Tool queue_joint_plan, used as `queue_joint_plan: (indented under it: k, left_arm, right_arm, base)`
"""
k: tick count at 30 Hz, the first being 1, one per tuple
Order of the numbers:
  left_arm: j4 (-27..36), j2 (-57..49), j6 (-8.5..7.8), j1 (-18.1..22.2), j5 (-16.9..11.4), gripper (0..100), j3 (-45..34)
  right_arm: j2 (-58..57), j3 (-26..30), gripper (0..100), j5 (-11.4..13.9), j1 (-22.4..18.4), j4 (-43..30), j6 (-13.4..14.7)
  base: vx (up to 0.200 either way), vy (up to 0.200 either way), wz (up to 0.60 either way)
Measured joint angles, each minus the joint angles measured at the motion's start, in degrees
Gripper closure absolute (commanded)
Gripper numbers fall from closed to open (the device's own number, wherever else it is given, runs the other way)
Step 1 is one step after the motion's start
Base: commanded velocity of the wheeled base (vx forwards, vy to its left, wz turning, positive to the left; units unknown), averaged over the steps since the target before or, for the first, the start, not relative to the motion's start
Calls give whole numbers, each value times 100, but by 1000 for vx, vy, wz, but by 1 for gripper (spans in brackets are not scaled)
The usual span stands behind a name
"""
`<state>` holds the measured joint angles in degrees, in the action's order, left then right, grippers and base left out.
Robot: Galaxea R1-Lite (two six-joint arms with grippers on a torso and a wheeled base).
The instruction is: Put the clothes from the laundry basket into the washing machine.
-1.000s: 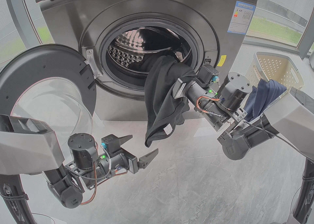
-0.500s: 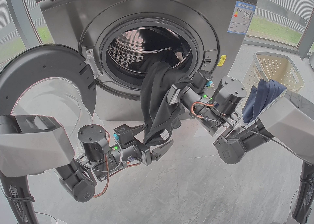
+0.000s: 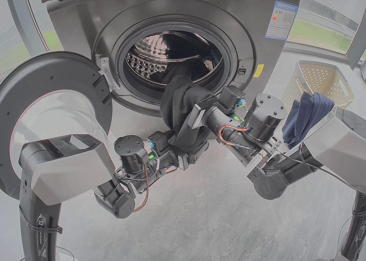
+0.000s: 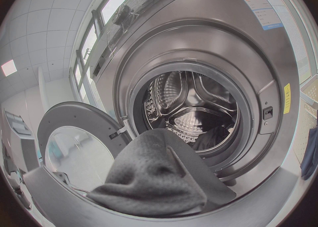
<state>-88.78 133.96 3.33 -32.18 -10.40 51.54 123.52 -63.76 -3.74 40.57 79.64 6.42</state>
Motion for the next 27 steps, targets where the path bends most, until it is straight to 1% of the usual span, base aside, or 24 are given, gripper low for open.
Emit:
queue_joint_plan:
  k: [3,8,11,12,17,21,24,27]
  left_arm:
    - [10,245,1,60,160,0,325]
    - [21,521,6,112,347,0,713]
    - [24,630,15,116,406,0,846]
    - [27,658,20,118,427,100,894]
    - [18,779,74,116,501,100,1176]
    - [5,811,140,112,550,100,1279]
    - [0,805,184,137,622,100,1307]
    - [-4,738,215,211,695,100,1298]
  right_arm:
    - [-85,54,100,-11,41,-7,17]
    - [-188,113,100,-20,96,-10,30]
    - [-223,127,100,-39,133,-11,50]
    - [-232,135,100,-55,143,-10,61]
    - [-262,157,100,-123,195,0,156]
    - [-279,168,100,-134,179,4,176]
    - [-306,218,100,-156,129,6,194]
    - [-354,332,100,-197,-11,11,244]
  base:
    - [0,0,0]
    - [0,0,0]
    - [0,0,0]
    - [0,0,0]
    - [0,0,0]
    - [0,0,0]
    - [0,0,0]
    - [0,0,0]
